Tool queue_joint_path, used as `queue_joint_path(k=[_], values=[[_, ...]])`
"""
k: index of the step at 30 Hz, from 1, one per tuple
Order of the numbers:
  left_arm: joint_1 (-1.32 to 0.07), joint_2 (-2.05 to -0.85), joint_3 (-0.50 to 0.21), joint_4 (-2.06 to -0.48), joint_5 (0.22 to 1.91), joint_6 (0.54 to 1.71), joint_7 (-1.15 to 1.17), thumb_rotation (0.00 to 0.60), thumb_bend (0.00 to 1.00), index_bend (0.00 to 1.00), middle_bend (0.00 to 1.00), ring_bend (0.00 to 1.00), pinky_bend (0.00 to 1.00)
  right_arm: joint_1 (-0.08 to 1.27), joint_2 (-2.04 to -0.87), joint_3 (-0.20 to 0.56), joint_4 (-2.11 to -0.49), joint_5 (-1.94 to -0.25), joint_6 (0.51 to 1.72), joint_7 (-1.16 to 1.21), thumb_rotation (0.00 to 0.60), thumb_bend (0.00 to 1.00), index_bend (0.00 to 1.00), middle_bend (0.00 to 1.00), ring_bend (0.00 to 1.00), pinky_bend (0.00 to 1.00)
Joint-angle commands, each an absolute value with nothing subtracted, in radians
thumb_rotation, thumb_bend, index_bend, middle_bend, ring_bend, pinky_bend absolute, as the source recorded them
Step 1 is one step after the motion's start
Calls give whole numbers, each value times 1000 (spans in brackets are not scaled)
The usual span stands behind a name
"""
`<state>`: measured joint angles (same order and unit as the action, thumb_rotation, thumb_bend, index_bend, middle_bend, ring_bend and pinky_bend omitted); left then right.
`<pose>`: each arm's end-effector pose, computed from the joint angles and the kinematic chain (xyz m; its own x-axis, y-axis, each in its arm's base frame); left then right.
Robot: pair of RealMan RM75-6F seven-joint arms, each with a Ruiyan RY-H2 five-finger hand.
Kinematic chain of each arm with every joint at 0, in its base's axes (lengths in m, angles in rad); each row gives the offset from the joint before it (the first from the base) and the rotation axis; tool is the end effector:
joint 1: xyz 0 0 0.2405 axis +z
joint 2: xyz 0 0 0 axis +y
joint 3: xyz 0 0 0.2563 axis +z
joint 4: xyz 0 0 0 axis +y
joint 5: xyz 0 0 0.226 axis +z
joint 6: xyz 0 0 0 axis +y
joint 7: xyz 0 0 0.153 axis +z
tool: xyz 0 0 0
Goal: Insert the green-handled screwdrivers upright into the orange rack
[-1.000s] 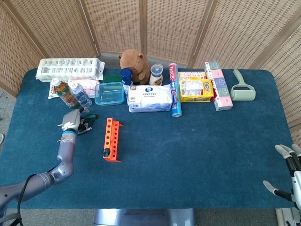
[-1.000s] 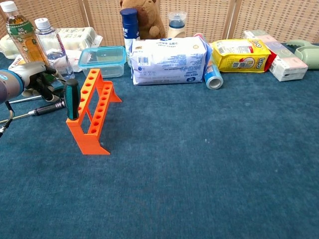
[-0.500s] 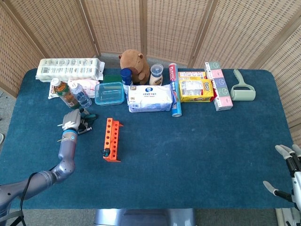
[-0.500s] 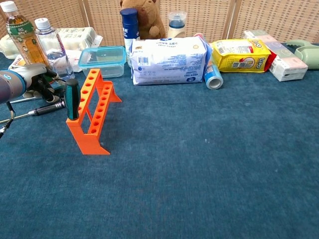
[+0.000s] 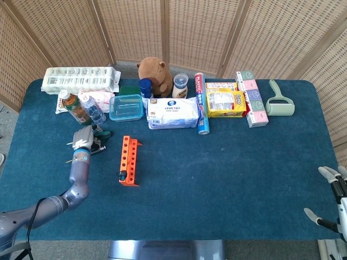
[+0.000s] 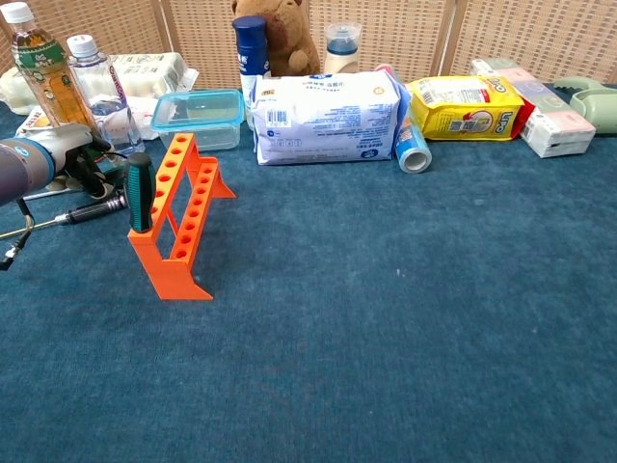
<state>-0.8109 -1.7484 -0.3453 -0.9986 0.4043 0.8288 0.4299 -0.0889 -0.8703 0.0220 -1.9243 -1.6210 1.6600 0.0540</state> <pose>-0.2459 0.4279 -0.0414 0.1372 0.3257 0.9355 0.9164 0.3169 -0.2447 -0.2717 -0.1329 0.2060 0.2903 0.0807 0.9535 -0.9569 0.0214 0.2895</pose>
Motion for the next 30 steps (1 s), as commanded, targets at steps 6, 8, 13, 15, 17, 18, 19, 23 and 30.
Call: queue_joint_path(k=[6, 8, 13, 15, 17, 18, 19, 23, 30], values=[[-792, -1713, -360, -1079, 430, 862, 411, 600, 511, 499, 897, 871, 914, -91, -869, 20, -1923, -1627, 1665, 60, 600, 0, 126, 165, 26, 0], [-781, -1689, -364, -1119, 443, 876, 401, 600, 512, 499, 897, 871, 914, -91, -869, 19, -1923, -1629, 1664, 59, 600, 0, 126, 165, 26, 0], [-753, -1627, -366, -1212, 478, 903, 376, 600, 512, 500, 897, 871, 914, -90, -870, 17, -1924, -1634, 1662, 57, 600, 0, 126, 165, 26, 0], [-742, -1605, -369, -1243, 486, 908, 362, 600, 512, 500, 897, 871, 914, -90, -870, 16, -1925, -1635, 1661, 55, 600, 0, 126, 164, 26, 0], [-730, -1579, -374, -1281, 498, 910, 342, 600, 511, 500, 897, 871, 914, -90, -872, 16, -1925, -1636, 1661, 51, 600, 0, 126, 164, 26, 0], [-724, -1566, -376, -1301, 505, 911, 331, 600, 511, 500, 897, 871, 914, -90, -872, 15, -1925, -1636, 1660, 50, 600, 0, 126, 165, 27, 0], [-716, -1550, -378, -1324, 515, 912, 318, 600, 512, 501, 897, 871, 914, -90, -873, 15, -1925, -1636, 1660, 49, 600, 0, 126, 165, 27, 0], [-691, -1494, -379, -1409, 557, 926, 284, 600, 511, 508, 897, 871, 914, -88, -875, 15, -1925, -1634, 1656, 45, 600, 0, 126, 164, 26, 0], [-653, -1399, -374, -1572, 626, 967, 241, 600, 512, 517, 897, 871, 914, -88, -877, 14, -1927, -1637, 1656, 36, 600, 0, 126, 165, 26, 0]])
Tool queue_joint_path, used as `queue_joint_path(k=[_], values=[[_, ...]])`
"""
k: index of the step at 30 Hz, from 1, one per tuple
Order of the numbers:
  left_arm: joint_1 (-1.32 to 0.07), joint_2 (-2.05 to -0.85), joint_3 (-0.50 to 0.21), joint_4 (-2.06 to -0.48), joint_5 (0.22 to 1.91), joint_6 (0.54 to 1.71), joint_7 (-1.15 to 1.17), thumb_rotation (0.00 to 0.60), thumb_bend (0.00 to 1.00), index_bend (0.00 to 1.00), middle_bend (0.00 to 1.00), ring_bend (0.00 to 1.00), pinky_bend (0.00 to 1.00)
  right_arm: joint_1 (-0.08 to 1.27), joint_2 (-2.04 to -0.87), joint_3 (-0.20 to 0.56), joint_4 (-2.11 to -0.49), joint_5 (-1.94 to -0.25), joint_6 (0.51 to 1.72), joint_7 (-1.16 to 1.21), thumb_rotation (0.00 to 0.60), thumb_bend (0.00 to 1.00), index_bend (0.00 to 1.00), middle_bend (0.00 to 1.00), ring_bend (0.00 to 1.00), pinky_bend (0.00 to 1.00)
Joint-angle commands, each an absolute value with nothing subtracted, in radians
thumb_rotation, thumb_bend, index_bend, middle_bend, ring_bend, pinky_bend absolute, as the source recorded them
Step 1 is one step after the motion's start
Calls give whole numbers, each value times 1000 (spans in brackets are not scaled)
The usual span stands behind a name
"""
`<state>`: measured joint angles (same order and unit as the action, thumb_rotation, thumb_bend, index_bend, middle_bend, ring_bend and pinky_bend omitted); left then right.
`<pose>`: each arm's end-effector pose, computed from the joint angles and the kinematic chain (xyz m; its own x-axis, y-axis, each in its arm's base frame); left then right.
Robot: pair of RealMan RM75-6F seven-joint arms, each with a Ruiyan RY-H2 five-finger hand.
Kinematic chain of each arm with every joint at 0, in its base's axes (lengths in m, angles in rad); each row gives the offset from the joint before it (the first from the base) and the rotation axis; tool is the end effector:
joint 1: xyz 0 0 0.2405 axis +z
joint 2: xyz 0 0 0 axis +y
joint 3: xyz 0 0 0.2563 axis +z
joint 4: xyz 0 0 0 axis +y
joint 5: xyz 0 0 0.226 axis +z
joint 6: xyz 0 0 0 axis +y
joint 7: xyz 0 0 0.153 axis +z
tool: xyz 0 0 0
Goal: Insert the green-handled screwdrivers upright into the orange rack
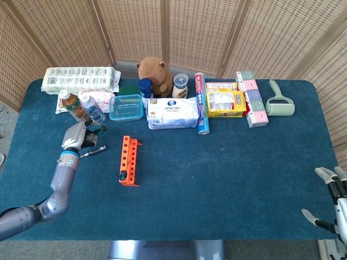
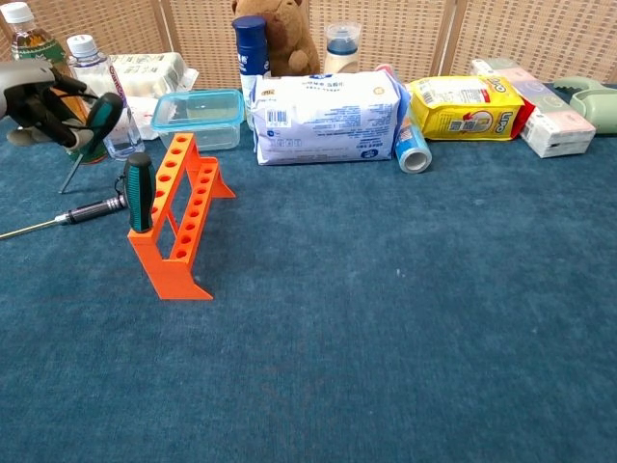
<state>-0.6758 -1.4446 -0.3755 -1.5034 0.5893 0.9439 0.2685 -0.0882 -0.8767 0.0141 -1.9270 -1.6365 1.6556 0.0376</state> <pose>-0.2093 0.3947 0.0291 0.0114 0.2522 0.9676 0.9802 0.1886 -0.0607 -0.2694 -0.1317 0.2018 0.2959 0.0691 0.9527 -0.9552 0.0100 0.2959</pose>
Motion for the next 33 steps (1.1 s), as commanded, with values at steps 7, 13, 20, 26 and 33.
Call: queue_joint_path(k=[7, 13, 20, 26, 33], values=[[-607, -1306, -376, -1745, 721, 1019, 185, 600, 512, 516, 898, 871, 914, -88, -878, 13, -1928, -1639, 1655, 33, 600, 0, 126, 165, 27, 0], [-564, -1234, -380, -1869, 807, 1048, 114, 600, 512, 517, 898, 871, 914, -89, -878, 12, -1929, -1640, 1657, 32, 600, 0, 126, 165, 26, 0], [-499, -1158, -383, -1968, 923, 1027, -63, 600, 512, 517, 897, 871, 914, -89, -879, 11, -1929, -1640, 1656, 30, 600, 0, 126, 165, 26, 0], [-433, -1094, -382, -1990, 1108, 959, -347, 600, 511, 517, 897, 871, 914, -88, -881, 11, -1930, -1639, 1652, 24, 600, 0, 126, 164, 26, 0], [-386, -1076, -324, -1945, 1422, 942, -724, 600, 512, 517, 897, 871, 914, -85, -885, 11, -1931, -1636, 1646, 13, 600, 0, 126, 164, 26, 0]])
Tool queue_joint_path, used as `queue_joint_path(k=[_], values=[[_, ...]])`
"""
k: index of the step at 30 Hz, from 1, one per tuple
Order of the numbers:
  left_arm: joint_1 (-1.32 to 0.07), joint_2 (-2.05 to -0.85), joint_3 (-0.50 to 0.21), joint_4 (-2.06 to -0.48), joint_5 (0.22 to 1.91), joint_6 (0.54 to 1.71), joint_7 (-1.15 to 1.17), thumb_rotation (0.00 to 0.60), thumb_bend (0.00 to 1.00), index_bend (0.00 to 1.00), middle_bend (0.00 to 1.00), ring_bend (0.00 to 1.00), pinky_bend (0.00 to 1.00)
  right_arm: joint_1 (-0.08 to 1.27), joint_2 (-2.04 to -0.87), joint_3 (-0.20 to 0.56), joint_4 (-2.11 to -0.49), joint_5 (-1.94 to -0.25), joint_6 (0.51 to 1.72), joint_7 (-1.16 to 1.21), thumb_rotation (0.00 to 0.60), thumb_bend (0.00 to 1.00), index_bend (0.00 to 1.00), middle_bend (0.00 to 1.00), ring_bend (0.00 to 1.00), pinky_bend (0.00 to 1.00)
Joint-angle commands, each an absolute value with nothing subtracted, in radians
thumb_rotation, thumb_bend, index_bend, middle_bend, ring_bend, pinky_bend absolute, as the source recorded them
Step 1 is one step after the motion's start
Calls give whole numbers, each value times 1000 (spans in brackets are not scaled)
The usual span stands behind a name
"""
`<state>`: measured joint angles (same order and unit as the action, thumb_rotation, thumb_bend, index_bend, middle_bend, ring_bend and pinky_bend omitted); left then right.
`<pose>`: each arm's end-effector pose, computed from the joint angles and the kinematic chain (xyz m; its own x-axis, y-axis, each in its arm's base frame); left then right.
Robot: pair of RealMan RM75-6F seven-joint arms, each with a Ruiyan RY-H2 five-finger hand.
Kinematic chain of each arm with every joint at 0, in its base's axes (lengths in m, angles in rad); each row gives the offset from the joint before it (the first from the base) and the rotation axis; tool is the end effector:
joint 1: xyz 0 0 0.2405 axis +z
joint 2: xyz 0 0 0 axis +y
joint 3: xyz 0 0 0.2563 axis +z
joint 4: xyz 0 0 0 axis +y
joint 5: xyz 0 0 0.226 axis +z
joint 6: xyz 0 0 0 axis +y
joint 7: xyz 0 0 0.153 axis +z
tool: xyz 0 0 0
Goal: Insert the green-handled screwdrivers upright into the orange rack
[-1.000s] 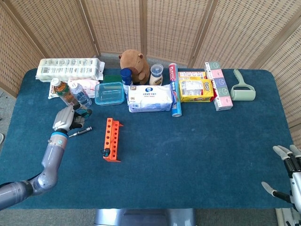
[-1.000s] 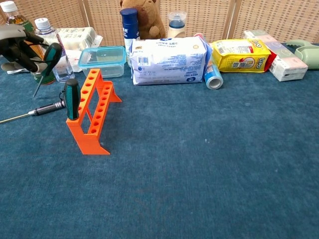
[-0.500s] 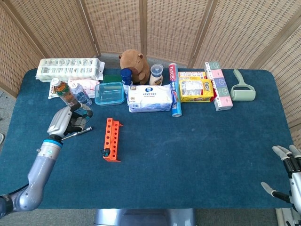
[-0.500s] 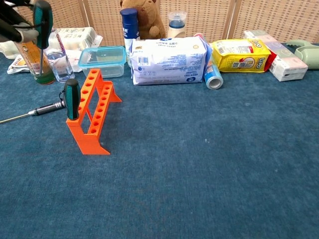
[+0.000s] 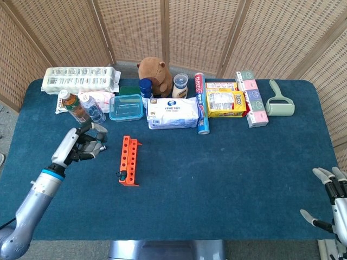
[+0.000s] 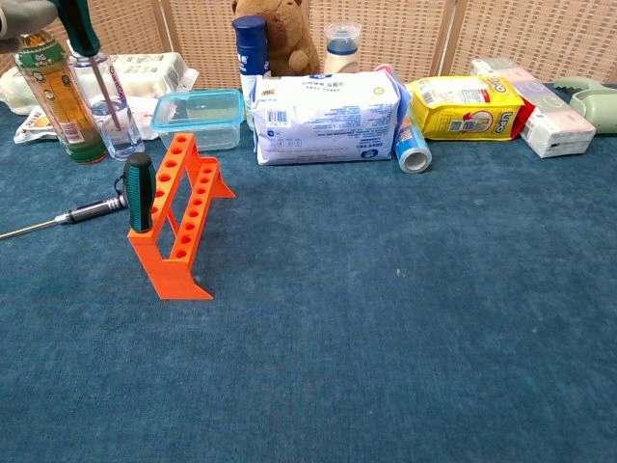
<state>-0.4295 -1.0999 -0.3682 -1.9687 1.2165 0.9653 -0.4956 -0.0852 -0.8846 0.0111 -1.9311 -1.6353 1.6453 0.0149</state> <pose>-0.1504 0.3109 0.1038 -0.4262 0.3389 0.8388 0.8748 -0.0818 0.4775 -0.2688 -0.1320 0.1977 0.3061 0.0578 0.9503 -0.9520 0.0114 0.3059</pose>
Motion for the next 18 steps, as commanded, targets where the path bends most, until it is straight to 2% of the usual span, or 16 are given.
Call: queue_joint_path(k=[1, 8, 14, 18], values=[[-386, -1079, -310, -1929, 1469, 951, -773, 600, 513, 517, 897, 871, 914, -86, -886, 11, -1932, -1637, 1647, 12, 600, 0, 126, 165, 26, 0], [-409, -1118, -204, -1828, 1711, 1053, -1031, 600, 512, 516, 897, 871, 914, -86, -884, 11, -1931, -1634, 1647, 15, 600, 0, 126, 165, 26, 0], [-431, -1138, -147, -1779, 1741, 1101, -1099, 600, 513, 517, 898, 871, 914, -88, -881, 11, -1930, -1636, 1651, 21, 600, 0, 126, 165, 26, 0], [-437, -1140, -132, -1763, 1737, 1138, -1109, 600, 512, 516, 897, 871, 914, -88, -880, 11, -1930, -1633, 1651, 23, 600, 0, 126, 165, 27, 0]])
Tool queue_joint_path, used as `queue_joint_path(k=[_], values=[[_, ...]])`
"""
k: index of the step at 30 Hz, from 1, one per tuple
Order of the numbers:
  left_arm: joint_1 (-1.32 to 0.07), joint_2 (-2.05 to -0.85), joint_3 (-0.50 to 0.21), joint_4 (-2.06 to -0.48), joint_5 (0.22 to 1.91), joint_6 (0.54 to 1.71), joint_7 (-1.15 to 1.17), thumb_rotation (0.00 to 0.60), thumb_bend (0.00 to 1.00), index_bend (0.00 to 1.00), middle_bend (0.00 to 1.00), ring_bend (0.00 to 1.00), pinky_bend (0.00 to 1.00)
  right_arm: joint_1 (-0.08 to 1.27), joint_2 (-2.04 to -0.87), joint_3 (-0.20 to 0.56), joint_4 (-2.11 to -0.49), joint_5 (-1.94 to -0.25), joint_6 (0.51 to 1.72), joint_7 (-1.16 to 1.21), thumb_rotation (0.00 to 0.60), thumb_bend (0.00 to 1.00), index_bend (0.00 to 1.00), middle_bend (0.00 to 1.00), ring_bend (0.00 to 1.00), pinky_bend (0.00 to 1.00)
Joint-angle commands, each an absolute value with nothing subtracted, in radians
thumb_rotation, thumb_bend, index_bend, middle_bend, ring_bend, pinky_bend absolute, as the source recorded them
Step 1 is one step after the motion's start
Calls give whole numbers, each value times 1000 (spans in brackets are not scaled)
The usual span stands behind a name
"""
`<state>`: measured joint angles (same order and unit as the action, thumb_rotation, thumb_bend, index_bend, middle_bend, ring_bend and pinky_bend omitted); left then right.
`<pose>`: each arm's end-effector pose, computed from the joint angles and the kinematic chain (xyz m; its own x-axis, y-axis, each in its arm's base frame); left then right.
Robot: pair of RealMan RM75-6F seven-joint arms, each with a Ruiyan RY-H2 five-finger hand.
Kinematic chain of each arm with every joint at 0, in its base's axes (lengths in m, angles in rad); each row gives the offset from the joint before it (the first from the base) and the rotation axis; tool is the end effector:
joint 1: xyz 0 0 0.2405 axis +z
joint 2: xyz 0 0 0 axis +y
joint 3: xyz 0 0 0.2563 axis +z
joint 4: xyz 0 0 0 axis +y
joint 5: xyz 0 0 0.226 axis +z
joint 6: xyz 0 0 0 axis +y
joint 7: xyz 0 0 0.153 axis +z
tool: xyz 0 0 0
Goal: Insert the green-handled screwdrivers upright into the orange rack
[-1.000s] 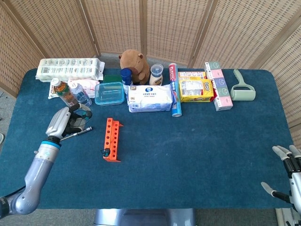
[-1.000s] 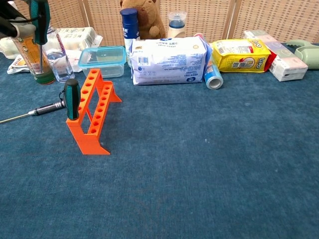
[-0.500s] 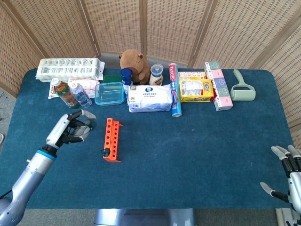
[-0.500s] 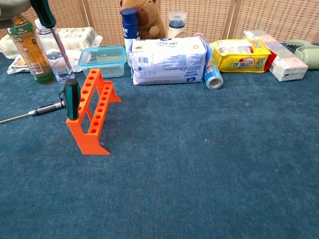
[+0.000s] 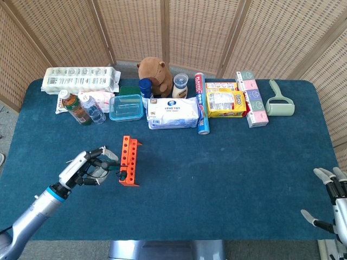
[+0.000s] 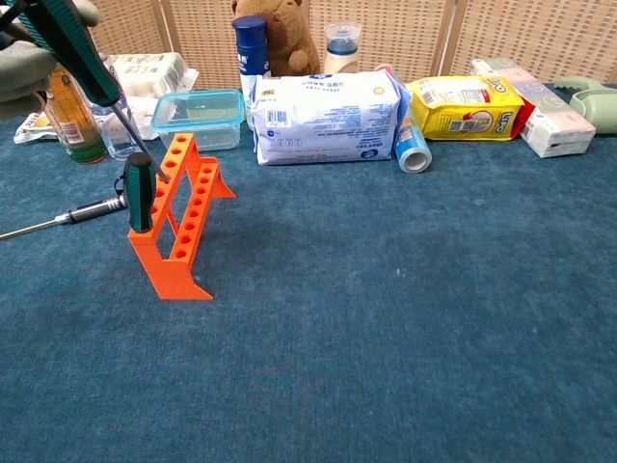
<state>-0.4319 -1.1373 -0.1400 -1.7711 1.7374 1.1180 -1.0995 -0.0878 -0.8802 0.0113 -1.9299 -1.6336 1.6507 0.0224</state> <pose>-0.1715 0.2704 0.0776 -0.5152 0.5765 0.6341 0.7103 -0.1267 0.6924 -0.2695 -0.1313 0.1998 0.3045 0.0622 0.9505 -0.9525 0.0149 0.3042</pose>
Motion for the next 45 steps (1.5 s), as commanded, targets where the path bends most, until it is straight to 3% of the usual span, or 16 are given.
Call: queue_joint_path(k=[1, 22, 45], values=[[-439, -1141, -130, -1760, 1735, 1151, -1112, 600, 513, 516, 897, 871, 914, -88, -880, 11, -1930, -1633, 1650, 23, 600, 0, 126, 165, 26, 0], [-485, -1148, -63, -1712, 1680, 1186, -1149, 600, 512, 517, 897, 871, 914, -87, -881, 10, -1931, -1634, 1648, 18, 600, 0, 126, 164, 26, 0], [-525, -1167, -34, -1707, 1646, 1181, -1168, 600, 512, 517, 897, 871, 914, -90, -877, 9, -1929, -1638, 1654, 29, 600, 0, 126, 165, 26, 0]])
